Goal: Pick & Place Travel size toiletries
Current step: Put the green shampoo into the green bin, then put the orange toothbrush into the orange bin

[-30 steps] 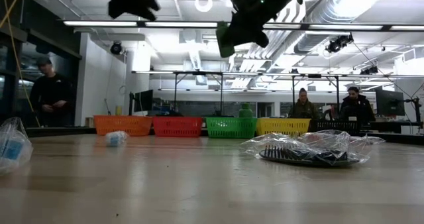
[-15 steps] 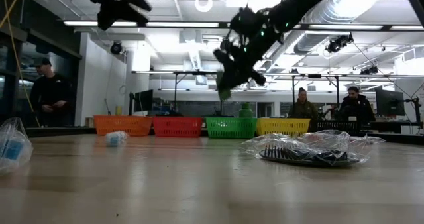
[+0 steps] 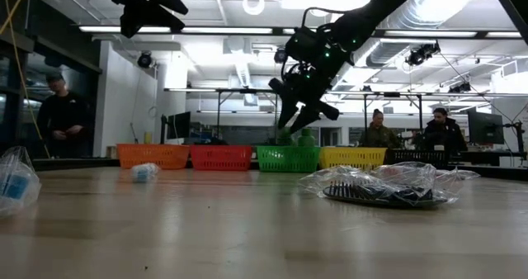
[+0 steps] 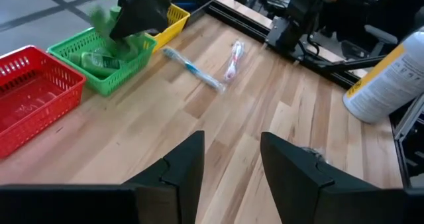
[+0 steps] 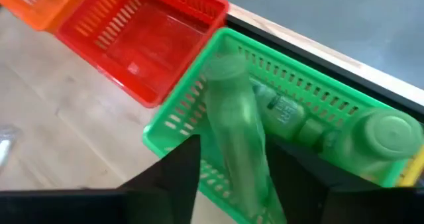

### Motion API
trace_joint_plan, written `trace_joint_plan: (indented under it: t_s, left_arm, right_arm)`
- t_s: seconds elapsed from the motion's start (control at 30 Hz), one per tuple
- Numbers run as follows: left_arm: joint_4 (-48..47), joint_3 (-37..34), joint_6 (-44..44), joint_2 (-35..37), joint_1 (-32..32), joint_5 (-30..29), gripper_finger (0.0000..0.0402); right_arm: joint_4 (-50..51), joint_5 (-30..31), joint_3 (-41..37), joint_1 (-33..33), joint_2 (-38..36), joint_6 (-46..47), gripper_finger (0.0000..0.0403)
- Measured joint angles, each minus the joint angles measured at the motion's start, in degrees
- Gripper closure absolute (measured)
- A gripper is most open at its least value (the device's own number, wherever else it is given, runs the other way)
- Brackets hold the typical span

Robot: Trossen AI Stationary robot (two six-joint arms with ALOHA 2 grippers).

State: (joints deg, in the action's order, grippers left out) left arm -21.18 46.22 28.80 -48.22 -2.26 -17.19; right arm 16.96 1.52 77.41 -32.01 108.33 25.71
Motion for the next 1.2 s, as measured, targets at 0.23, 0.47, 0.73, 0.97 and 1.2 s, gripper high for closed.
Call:
trace_joint_plan:
  t_s: [0.23, 0.47, 0.73, 0.97, 1.2]
  left_arm:
    - [0.02, 0.00, 0.09, 0.16, 0.00, 0.23, 0.0252]
    - [-1.02, 3.88, 0.37, 2.40, 0.00, 5.22, 0.0252]
    - [-10.13, 11.91, -1.36, 2.79, 0.00, 5.33, 0.0252]
    - [-13.54, 14.25, -1.09, 2.77, 0.00, 6.67, 0.0252]
    - [-17.11, 14.25, -1.38, 2.75, 0.00, 10.03, 0.0252]
  right_arm:
    - [2.22, 0.45, 0.00, -0.25, -0.76, 0.20, 0.0192]
    - [9.72, -7.23, 0.00, -0.33, -9.03, -1.27, 0.0186]
    - [10.40, -7.32, 0.02, 3.26, -21.51, -3.11, 0.0186]
    - [13.79, -6.92, 0.02, 6.64, -28.60, -0.11, 0.0186]
    - [20.20, -1.87, 0.01, 10.45, -32.70, 1.71, 0.0186]
